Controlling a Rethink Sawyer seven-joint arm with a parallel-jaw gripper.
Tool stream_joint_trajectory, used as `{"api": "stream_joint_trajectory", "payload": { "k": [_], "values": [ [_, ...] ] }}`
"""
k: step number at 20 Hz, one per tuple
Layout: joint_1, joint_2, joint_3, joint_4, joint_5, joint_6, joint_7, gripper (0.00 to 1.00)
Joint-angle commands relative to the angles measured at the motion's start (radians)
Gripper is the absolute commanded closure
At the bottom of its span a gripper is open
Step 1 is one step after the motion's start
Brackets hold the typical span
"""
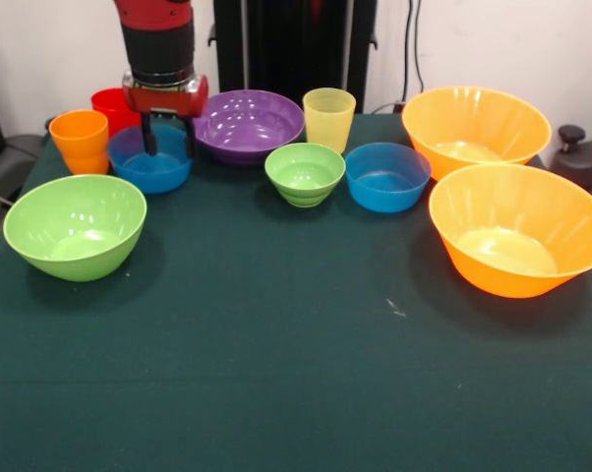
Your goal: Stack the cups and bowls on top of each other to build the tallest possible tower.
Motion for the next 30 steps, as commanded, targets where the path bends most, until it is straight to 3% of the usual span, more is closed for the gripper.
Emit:
{"api": "stream_joint_trajectory", "payload": {
  "k": [1,10,30],
  "values": [
    [0.038,0.054,0.01,-0.039,-0.059,-0.069,0.032,0.0],
    [0.062,0.085,-0.067,-0.067,-0.096,-0.118,0.034,0.0],
    [0.015,0.055,0.001,0.009,-0.048,-0.095,0.022,0.0]
  ]
}}
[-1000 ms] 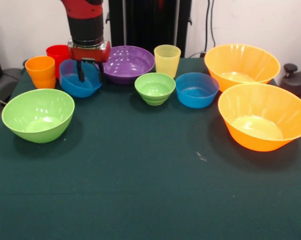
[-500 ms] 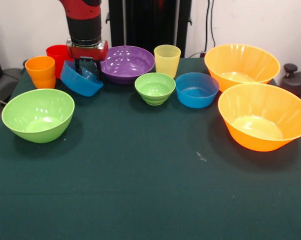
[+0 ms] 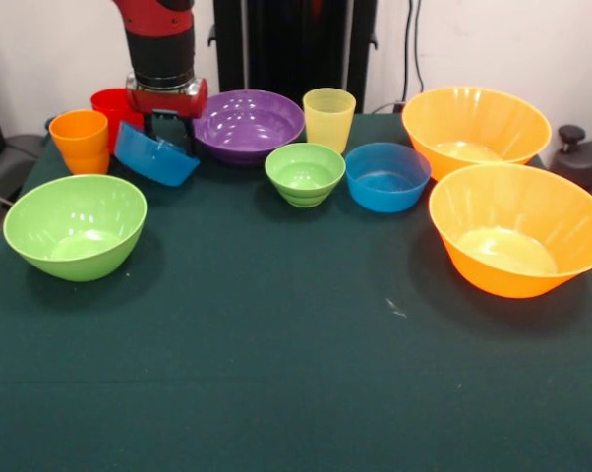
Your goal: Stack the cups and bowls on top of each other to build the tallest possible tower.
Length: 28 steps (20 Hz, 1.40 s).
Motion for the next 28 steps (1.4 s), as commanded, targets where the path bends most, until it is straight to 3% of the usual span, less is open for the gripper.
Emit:
{"api": "stream_joint_trajectory", "payload": {
  "k": [1,9,17,28],
  "values": [
    [0.007,-0.002,0.076,0.011,-0.019,-0.033,0.025,0.0],
    [0.006,-0.036,0.103,0.032,0.005,0.039,-0.011,0.0],
    [0.048,-0.103,0.117,0.036,0.035,0.121,-0.031,0.0],
    [0.068,-0.115,0.133,0.038,0.07,0.124,0.0,0.0]
  ]
}}
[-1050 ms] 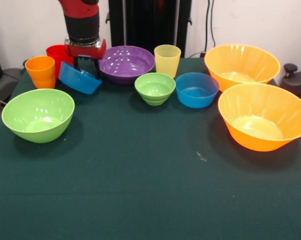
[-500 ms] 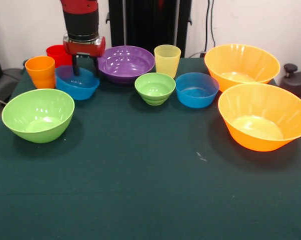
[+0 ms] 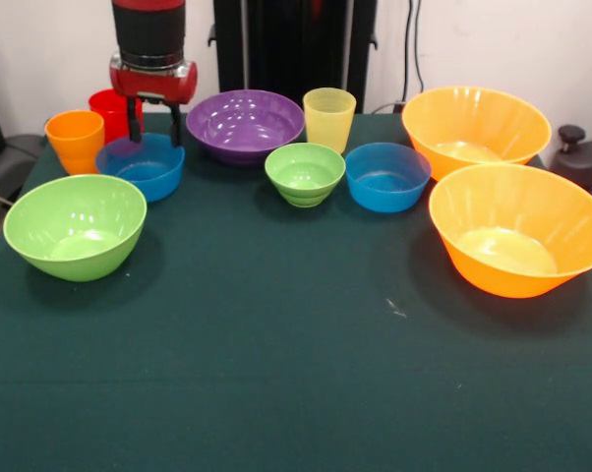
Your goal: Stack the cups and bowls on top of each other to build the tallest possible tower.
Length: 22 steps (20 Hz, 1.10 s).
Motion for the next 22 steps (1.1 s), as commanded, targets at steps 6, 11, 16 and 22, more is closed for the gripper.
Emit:
{"api": "stream_joint_trajectory", "payload": {
  "k": [6,11,16,22],
  "values": [
    [0.072,0.021,0.104,0.024,0.063,0.051,0.031,0.0],
    [0.076,0.03,0.121,0.038,0.088,0.039,0.047,0.0],
    [0.097,0.042,0.104,0.036,0.088,0.013,0.063,0.0],
    [0.116,0.06,0.072,0.023,0.061,-0.033,0.071,0.0]
  ]
}}
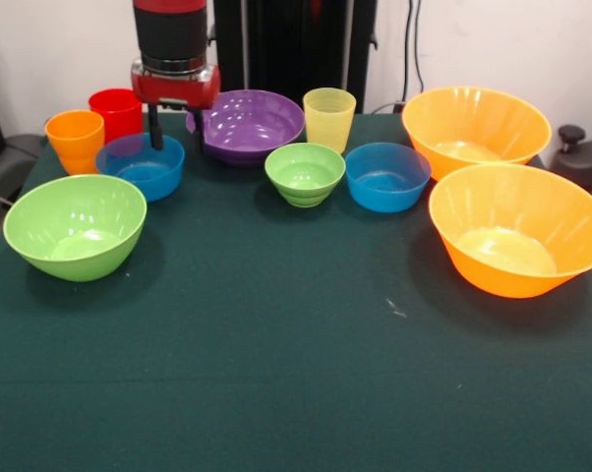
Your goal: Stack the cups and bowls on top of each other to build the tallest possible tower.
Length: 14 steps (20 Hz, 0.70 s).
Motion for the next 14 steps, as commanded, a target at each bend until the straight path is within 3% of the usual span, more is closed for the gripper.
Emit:
{"api": "stream_joint_trajectory", "payload": {
  "k": [1,14],
  "values": [
    [0.064,0.067,0.047,0.013,-0.007,-0.044,0.073,0.0],
    [0.087,0.112,0.009,-0.024,-0.041,-0.118,0.073,0.0]
  ]
}}
